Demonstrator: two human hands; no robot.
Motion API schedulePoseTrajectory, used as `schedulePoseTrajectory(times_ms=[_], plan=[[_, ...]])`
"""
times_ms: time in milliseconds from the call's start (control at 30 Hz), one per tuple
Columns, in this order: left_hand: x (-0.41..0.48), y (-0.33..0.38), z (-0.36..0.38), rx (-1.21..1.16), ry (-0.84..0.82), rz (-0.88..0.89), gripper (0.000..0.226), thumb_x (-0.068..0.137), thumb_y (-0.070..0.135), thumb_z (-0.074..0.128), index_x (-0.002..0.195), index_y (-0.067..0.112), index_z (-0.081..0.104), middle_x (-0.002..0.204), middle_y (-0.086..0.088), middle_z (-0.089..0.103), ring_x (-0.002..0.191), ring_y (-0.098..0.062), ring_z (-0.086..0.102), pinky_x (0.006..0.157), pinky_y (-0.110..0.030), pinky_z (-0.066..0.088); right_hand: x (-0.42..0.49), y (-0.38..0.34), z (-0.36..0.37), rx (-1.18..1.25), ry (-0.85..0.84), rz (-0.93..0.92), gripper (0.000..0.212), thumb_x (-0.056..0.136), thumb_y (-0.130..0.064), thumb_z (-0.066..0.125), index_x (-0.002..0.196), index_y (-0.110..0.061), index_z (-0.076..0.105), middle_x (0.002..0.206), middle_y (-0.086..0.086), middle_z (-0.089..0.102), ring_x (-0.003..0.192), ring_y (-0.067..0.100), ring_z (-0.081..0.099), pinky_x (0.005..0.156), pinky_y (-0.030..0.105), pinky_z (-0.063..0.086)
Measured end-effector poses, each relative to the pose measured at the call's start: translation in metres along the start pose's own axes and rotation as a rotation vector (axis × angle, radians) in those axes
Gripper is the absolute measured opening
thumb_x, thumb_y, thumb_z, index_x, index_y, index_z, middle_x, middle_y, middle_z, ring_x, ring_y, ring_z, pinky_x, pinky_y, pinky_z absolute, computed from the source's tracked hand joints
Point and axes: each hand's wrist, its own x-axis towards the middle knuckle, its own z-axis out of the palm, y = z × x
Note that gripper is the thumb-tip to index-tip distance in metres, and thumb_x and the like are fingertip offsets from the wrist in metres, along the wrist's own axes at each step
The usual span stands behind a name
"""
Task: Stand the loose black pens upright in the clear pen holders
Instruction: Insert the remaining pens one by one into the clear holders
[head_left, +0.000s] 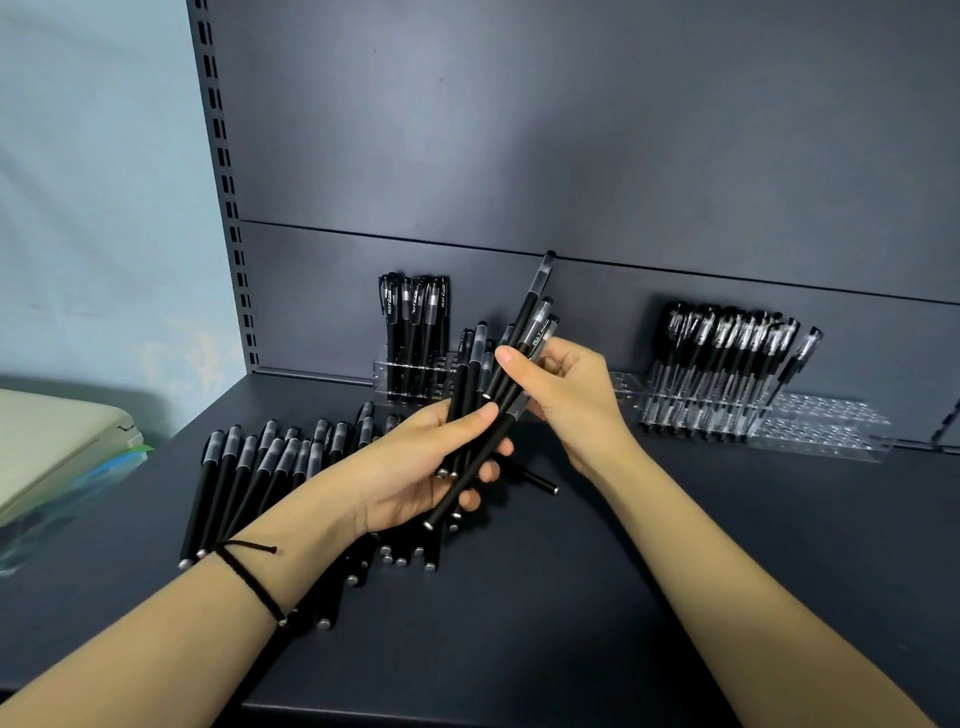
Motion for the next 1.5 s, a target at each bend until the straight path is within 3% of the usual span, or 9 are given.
schedulePoseTrajectory(times_ms=[100, 233, 433, 667, 800, 967, 1100, 1367, 1500], plan=[[0.004, -0.003, -0.002, 0.000, -0.040, 0.012, 0.034, 0.083, 0.031, 0.062, 0.111, 0.013, 0.053, 0.075, 0.000, 0.055, 0.053, -0.007, 0.044, 0.037, -0.016, 0.032, 0.001, 0.001, 0.001, -0.021, 0.005, 0.006, 0.043, 0.075, -0.038, 0.077, 0.075, 0.001, 0.061, 0.072, 0.015, 0.056, 0.068, 0.026, 0.051, 0.066, 0.041, 0.046], [0.005, -0.004, -0.002, 0.066, -0.066, 0.060, 0.015, 0.084, 0.023, 0.063, 0.093, 0.014, 0.055, 0.069, 0.003, 0.048, 0.050, -0.004, 0.035, 0.037, -0.014, 0.023, -0.001, -0.004, -0.003, 0.051, -0.004, 0.077, 0.017, 0.087, -0.021, 0.071, 0.072, -0.015, 0.064, 0.061, -0.001, 0.056, 0.048, 0.007, 0.047, 0.043, 0.015, 0.036], [0.004, -0.001, -0.004, 0.137, -0.089, 0.094, 0.008, 0.086, 0.022, 0.063, 0.089, 0.015, 0.060, 0.070, 0.001, 0.049, 0.051, -0.005, 0.036, 0.037, -0.014, 0.023, 0.004, -0.009, -0.007, 0.240, 0.038, 0.129, 0.017, 0.087, -0.027, 0.069, 0.081, -0.014, 0.060, 0.076, 0.005, 0.057, 0.064, 0.013, 0.047, 0.050, 0.024, 0.031], [0.006, -0.004, -0.006, 0.151, -0.024, 0.073, 0.008, 0.095, 0.016, 0.057, 0.089, 0.011, 0.058, 0.070, 0.001, 0.053, 0.050, -0.005, 0.040, 0.037, -0.014, 0.027, 0.013, -0.017, -0.030, 0.485, 0.296, 0.146, 0.020, 0.094, -0.020, 0.060, 0.075, -0.021, 0.051, 0.073, -0.006, 0.058, 0.052, 0.006, 0.041, 0.044, 0.019, 0.026], [0.010, -0.003, -0.007, 0.012, 0.143, 0.166, 0.007, 0.097, 0.010, 0.053, 0.092, 0.007, 0.055, 0.074, -0.003, 0.059, 0.055, -0.008, 0.050, 0.044, -0.017, 0.039, 0.010, -0.013, -0.035, 0.328, 0.129, 0.196, 0.026, 0.093, -0.020, 0.060, 0.069, -0.019, 0.050, 0.067, -0.003, 0.056, 0.051, 0.009, 0.040, 0.041, 0.019, 0.025], [0.010, -0.003, -0.009, -0.106, 0.215, 0.193, 0.010, 0.096, 0.009, 0.054, 0.105, 0.006, 0.059, 0.080, -0.002, 0.068, 0.071, -0.012, 0.068, 0.059, -0.021, 0.054, -0.002, -0.009, -0.018, -0.124, -0.188, 0.268, 0.023, 0.088, -0.024, 0.069, 0.067, -0.019, 0.061, 0.062, -0.005, 0.054, 0.050, 0.005, 0.038, 0.042, 0.017, 0.024], [0.007, -0.003, -0.008, -0.074, 0.183, 0.182, 0.015, 0.097, 0.011, 0.053, 0.109, 0.011, 0.061, 0.086, -0.002, 0.071, 0.080, -0.014, 0.072, 0.062, -0.022, 0.056, -0.007, -0.007, -0.007, -0.129, -0.180, 0.292, 0.015, 0.085, -0.025, 0.072, 0.071, -0.021, 0.068, 0.061, -0.007, 0.055, 0.049, 0.003, 0.039, 0.043, 0.015, 0.027], [0.007, -0.003, -0.007, -0.033, 0.125, 0.198, 0.025, 0.099, 0.017, 0.051, 0.119, 0.004, 0.056, 0.077, 0.000, 0.066, 0.062, -0.009, 0.060, 0.051, -0.019, 0.046, -0.013, -0.003, 0.000, -0.160, -0.178, 0.309, 0.013, 0.082, -0.032, 0.075, 0.080, -0.023, 0.065, 0.068, -0.011, 0.063, 0.050, 0.000, 0.042, 0.044, 0.015, 0.030], [0.006, -0.004, -0.005, -0.056, 0.034, 0.230, 0.014, 0.096, 0.012, 0.052, 0.109, 0.009, 0.056, 0.080, -0.002, 0.061, 0.059, -0.009, 0.051, 0.049, -0.020, 0.042, -0.012, -0.008, 0.001, -0.033, -0.141, 0.243, 0.028, 0.084, -0.036, 0.070, 0.104, -0.021, 0.058, 0.082, -0.004, 0.062, 0.071, 0.009, 0.055, 0.054, 0.023, 0.043]])
